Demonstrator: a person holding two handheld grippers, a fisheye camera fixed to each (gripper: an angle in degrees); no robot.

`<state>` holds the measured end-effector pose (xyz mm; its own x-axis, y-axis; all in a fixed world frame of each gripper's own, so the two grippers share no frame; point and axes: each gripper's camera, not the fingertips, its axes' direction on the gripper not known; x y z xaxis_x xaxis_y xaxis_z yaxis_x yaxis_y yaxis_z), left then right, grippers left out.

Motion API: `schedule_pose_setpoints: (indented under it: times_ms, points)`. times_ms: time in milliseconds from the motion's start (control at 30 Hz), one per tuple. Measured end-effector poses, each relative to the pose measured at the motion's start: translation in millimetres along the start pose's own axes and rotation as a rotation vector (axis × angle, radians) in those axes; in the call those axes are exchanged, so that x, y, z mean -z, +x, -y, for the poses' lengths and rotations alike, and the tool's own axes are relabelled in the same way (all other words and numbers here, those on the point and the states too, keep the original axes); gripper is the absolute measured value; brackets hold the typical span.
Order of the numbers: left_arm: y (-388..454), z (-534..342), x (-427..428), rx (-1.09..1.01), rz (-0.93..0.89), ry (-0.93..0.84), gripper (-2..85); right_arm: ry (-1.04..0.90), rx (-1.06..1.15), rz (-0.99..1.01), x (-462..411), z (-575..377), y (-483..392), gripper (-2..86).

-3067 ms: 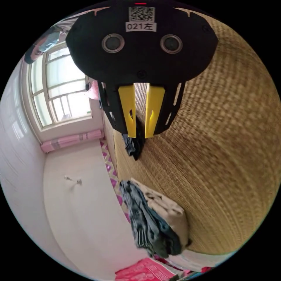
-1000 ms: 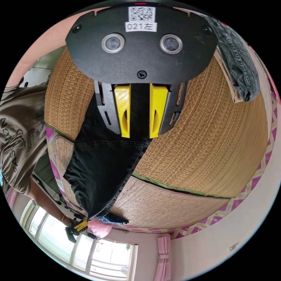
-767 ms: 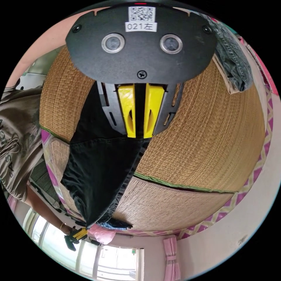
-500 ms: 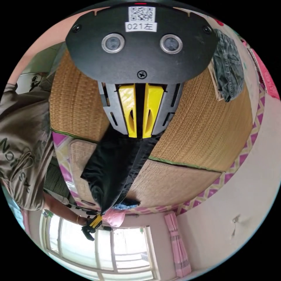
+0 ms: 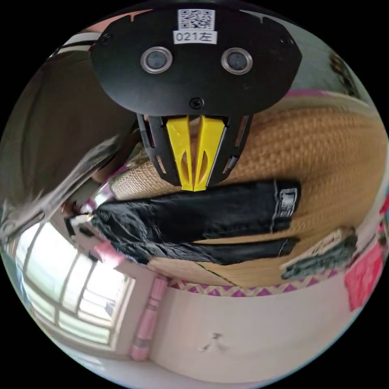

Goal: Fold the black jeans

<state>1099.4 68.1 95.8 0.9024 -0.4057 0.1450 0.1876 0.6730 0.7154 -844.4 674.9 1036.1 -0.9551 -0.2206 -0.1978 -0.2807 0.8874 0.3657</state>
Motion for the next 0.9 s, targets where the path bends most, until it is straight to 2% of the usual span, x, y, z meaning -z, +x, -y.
schedule_pose_setpoints:
  times_ms: [67,133,200,300,367,467,600,667,733,900]
  points:
    - [-32,-22,41,0.113,-0.008,0.110,-0.9,0.094,-0.041,0.059,19,-20,6,6.5]
    - [-38,-22,73,0.102,0.015,0.176,-0.9,0.209,-0.047,0.076,46,-34,6,7.2]
    - [-35,-10,90,0.050,0.070,0.196,-0.9,0.325,-0.035,-0.005,80,-43,1,7.7]
    - [-27,28,77,-0.070,0.097,0.137,-0.6,0.362,-0.031,-0.140,99,-30,3,8.5]
    - [-24,63,48,-0.139,0.066,0.100,-0.1,0.367,-0.079,-0.232,104,-18,15,8.7]
    - [-39,103,7,-0.129,0.103,0.043,1.8,0.334,-0.176,-0.341,101,-2,50,9.8]
    - [-87,132,-29,-0.043,0.175,-0.071,4.3,0.273,-0.272,-0.330,96,15,100,11.4]
    - [-117,134,-66,0.018,0.129,-0.277,4.0,0.224,-0.299,-0.332,91,24,116,11.5]
    - [-116,133,-63,0.017,0.110,-0.291,0.4,0.185,-0.329,-0.332,86,31,128,11.0]
    - [-99,118,-52,0.041,0.125,-0.414,-0.8,0.072,-0.445,-0.205,69,38,146,9.9]
